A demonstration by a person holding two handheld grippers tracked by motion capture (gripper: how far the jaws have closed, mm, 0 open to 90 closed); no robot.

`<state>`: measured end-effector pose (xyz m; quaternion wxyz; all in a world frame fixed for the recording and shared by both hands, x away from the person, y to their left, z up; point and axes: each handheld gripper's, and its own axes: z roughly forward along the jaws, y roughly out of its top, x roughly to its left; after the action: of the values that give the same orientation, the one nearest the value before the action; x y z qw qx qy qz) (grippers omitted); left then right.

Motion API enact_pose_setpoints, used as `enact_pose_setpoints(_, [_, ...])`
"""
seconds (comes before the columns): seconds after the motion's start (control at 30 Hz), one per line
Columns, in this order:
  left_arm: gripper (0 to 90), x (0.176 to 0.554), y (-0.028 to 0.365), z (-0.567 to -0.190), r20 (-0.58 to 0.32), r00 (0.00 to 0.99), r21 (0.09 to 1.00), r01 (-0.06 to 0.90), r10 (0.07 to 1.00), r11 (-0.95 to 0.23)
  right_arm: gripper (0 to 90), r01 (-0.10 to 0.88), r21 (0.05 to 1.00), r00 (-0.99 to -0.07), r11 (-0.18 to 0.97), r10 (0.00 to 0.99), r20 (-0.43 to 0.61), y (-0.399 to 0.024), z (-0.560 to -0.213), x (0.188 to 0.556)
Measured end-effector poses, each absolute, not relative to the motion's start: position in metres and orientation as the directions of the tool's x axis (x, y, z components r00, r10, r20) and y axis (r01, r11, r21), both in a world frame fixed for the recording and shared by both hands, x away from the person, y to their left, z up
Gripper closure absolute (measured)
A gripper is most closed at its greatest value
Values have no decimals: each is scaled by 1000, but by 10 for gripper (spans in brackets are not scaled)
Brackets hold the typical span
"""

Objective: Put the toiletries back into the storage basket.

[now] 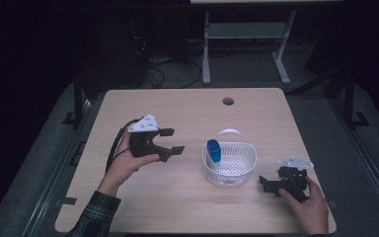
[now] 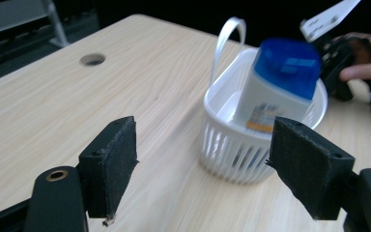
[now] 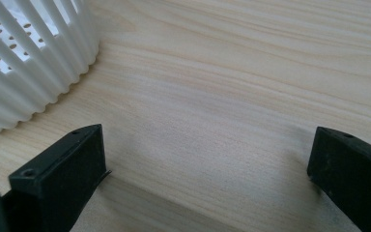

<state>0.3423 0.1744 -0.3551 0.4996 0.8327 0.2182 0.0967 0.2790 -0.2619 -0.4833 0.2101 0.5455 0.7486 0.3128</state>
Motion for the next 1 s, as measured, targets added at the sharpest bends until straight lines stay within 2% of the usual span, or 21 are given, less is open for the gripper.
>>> enact_pose_setpoints(0.23, [246,337,195,-368,-22,843,852,297,538,-432,0,686,697,-316,209,948,26,-262,-483,279])
enact_pose_setpoints(1.0, [246,312,247,-411,-6,761,796,397,649,-458,0,685,698,-316,209,948,25,-262,-483,279])
